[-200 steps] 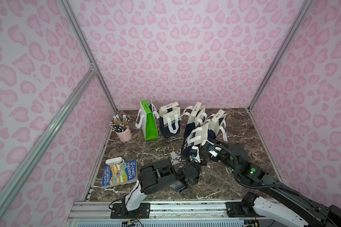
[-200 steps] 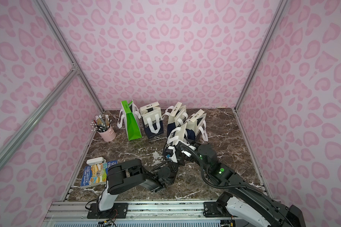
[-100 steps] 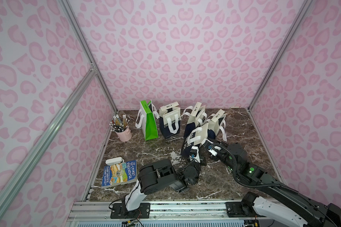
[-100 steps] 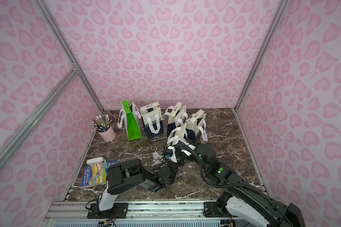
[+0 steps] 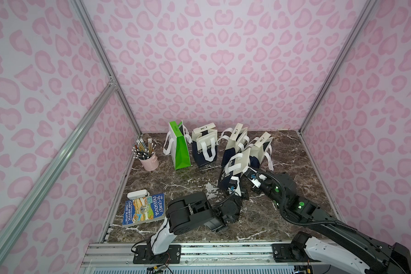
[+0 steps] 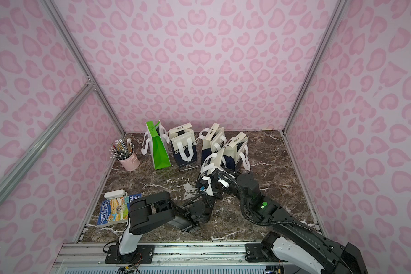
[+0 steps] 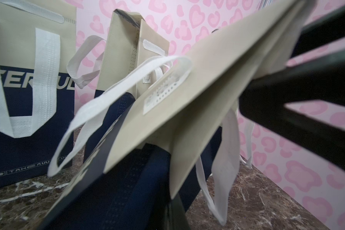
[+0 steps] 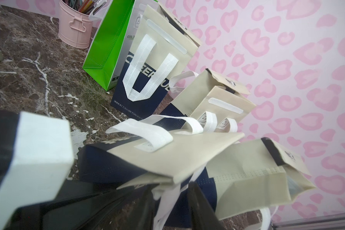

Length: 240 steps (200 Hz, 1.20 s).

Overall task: Open the takeout bag
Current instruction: Open the takeout bag at the center of the board.

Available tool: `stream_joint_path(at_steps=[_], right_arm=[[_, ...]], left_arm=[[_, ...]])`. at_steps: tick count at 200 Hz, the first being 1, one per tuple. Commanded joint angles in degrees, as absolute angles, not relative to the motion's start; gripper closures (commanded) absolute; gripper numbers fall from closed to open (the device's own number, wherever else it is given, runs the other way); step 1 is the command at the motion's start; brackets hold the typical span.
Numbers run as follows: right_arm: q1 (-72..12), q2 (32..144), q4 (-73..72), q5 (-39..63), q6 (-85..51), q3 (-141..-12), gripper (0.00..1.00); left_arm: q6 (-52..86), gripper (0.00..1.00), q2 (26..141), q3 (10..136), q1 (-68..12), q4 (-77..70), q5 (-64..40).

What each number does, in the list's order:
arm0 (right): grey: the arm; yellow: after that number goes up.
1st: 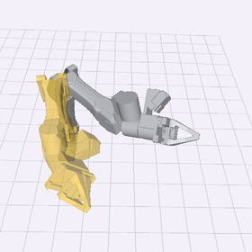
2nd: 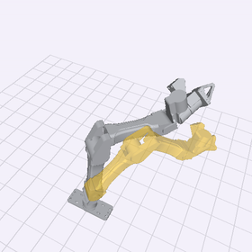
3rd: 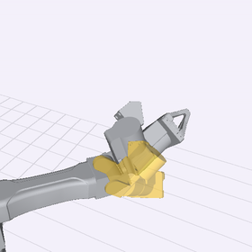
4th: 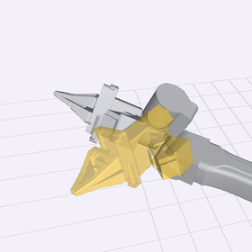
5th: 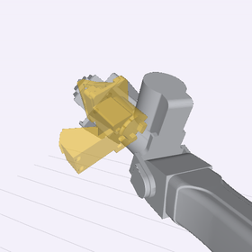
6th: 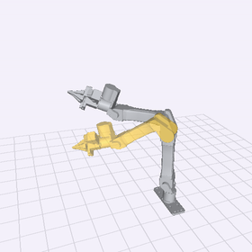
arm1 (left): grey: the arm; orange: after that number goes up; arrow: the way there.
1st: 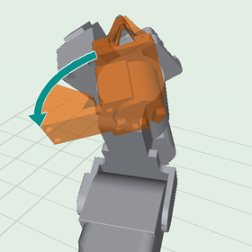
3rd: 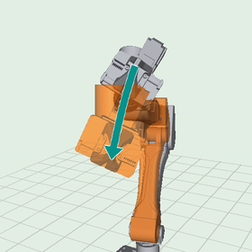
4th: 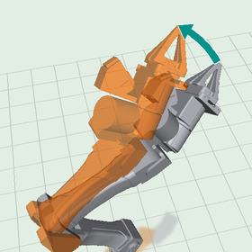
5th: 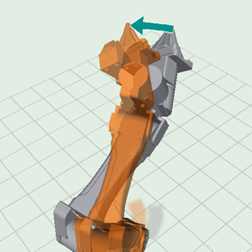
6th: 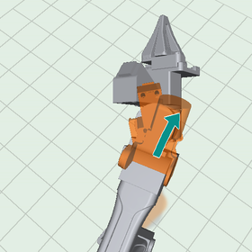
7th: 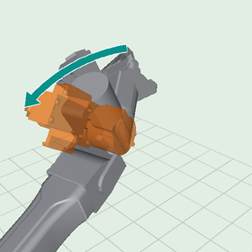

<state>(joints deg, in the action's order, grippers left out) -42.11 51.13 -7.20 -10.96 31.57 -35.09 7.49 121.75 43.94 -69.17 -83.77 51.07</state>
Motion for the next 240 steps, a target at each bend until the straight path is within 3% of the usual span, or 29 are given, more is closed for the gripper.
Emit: stream_joint_path(at_steps=[1,97,188,222,240], right_arm=[[-42.3,51.6,-11.0,-10.3,29.3,-34.7,0.69],[-42.5,53.4,-15.9,-13.6,30.4,-34.8,0.81],[-42.9,53.2,-18.0,-15.1,29.8,-35.6,0.80],[-43.2,54.6,-19.5,-15.3,29.3,-36.1,0.86],[-43.2,55.3,-21.2,-15.5,29.2,-36.0,0.95]], left_arm=[[7.2,0.96,121.8,44.2,-69.2,-88.0,51.9],[7.1,0.96,121.9,44.4,-69.2,-87.4,51.7],[7.5,0.96,122.2,44.8,-69.2,-86.8,51.4],[7.7,0.96,122.1,44.6,-69.2,-86.5,51.3],[7.6,0.96,121.9,44.4,-69.2,-86.5,51.6]])
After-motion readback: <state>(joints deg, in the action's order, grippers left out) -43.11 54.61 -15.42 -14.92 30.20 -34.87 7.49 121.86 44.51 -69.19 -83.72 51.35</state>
